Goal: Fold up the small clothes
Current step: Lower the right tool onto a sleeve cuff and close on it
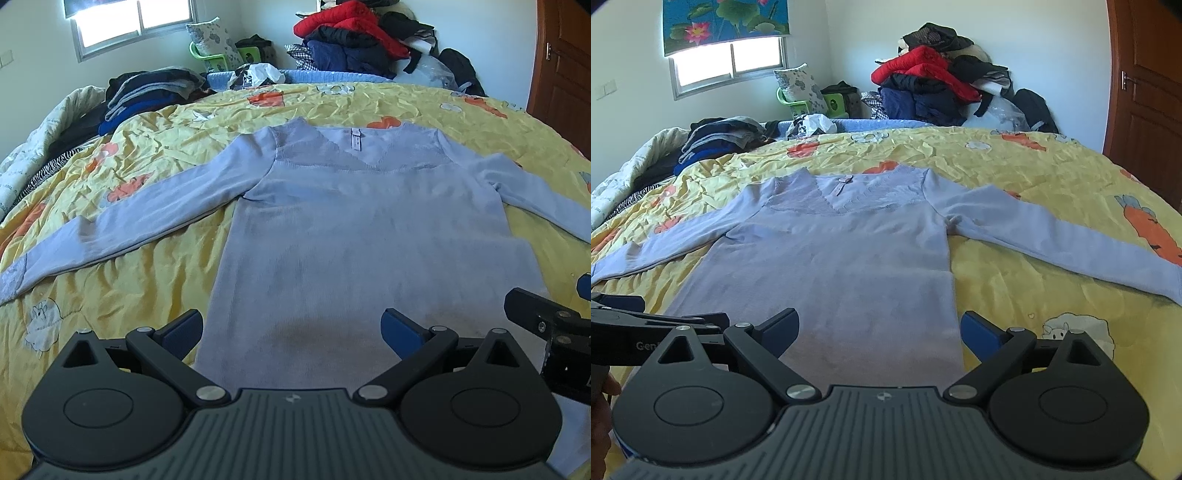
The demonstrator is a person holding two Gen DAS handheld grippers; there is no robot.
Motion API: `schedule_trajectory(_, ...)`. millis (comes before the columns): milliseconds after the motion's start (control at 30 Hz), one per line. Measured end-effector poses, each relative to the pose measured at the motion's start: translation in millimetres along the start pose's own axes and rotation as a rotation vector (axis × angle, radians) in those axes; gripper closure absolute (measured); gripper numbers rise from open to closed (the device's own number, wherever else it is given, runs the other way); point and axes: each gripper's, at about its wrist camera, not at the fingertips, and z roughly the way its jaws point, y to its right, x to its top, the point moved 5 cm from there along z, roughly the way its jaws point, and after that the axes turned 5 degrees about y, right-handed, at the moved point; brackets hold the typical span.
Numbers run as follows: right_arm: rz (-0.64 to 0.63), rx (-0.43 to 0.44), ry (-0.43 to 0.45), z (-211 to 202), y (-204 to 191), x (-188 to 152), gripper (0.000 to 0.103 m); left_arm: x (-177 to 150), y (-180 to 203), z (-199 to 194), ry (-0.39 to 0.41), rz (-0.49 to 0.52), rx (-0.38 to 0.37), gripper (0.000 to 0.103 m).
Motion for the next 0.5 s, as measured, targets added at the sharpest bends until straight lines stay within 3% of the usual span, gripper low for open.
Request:
schedule_trajectory(367, 0.015, -0.015, 0.015, 1, 9, 0, 0.007, 0, 1, 0, 0.001, 0.001, 0.001, 0.0)
schedule_trajectory(500, 0.103, -0.04, 0.044, 2, 38, 3, 0.008, 3, 4, -2, 0.011, 0.004, -0.005, 0.0)
